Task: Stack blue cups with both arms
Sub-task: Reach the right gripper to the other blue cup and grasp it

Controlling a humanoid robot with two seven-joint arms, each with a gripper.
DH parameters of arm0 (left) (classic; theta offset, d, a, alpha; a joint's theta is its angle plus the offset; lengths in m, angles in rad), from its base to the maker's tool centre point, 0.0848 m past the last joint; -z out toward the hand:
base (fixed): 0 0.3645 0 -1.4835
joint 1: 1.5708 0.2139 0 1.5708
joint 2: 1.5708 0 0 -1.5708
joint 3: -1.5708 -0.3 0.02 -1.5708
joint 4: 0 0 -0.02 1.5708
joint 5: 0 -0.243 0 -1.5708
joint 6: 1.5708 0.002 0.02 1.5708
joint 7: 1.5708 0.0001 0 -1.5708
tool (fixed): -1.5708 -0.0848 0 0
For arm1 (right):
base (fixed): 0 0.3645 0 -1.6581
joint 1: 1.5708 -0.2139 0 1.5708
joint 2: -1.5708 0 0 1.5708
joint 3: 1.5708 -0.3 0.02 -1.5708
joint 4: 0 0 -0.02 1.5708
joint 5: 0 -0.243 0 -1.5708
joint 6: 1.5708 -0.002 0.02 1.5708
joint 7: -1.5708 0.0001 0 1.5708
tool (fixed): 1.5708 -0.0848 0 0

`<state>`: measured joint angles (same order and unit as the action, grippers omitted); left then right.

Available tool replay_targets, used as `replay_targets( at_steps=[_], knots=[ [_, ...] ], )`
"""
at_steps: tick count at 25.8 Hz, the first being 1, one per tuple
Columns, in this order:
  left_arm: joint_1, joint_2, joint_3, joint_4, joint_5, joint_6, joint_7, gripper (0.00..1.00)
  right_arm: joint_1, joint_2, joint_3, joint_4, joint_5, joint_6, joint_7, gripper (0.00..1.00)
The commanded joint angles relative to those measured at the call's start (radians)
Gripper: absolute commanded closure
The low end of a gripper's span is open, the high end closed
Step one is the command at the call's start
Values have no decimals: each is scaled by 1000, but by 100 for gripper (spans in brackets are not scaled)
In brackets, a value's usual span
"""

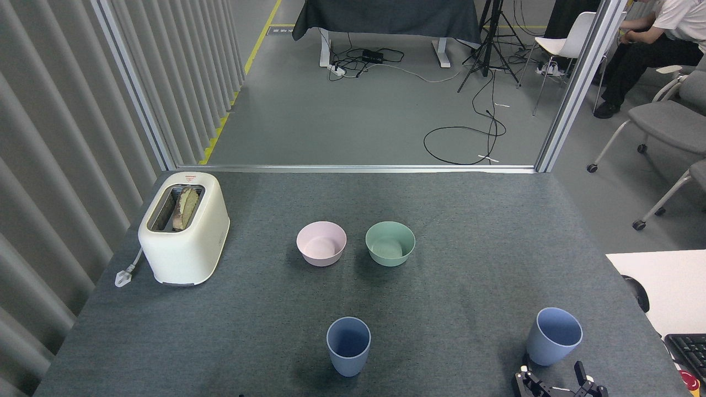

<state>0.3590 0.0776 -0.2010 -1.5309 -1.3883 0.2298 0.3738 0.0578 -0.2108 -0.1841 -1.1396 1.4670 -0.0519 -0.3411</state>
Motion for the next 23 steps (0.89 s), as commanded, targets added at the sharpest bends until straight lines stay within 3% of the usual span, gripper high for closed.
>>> replay_targets(
  at_steps=[1, 7, 18, 23],
  knots=[
    [0, 1, 0, 0, 0, 0, -1, 0, -30, -2, 0, 29, -2, 0, 1, 0],
    [5, 2, 2, 2, 0, 0, 0, 0, -75, -36, 0, 61, -2, -2, 2, 0],
    [2, 4, 2, 5, 0, 0, 0, 0, -134, -35, 14, 138, 12, 0, 7, 0],
    [0, 4, 2, 5, 0, 0, 0, 0, -148, -29, 15, 158, 16, 0, 10, 13]
  ],
)
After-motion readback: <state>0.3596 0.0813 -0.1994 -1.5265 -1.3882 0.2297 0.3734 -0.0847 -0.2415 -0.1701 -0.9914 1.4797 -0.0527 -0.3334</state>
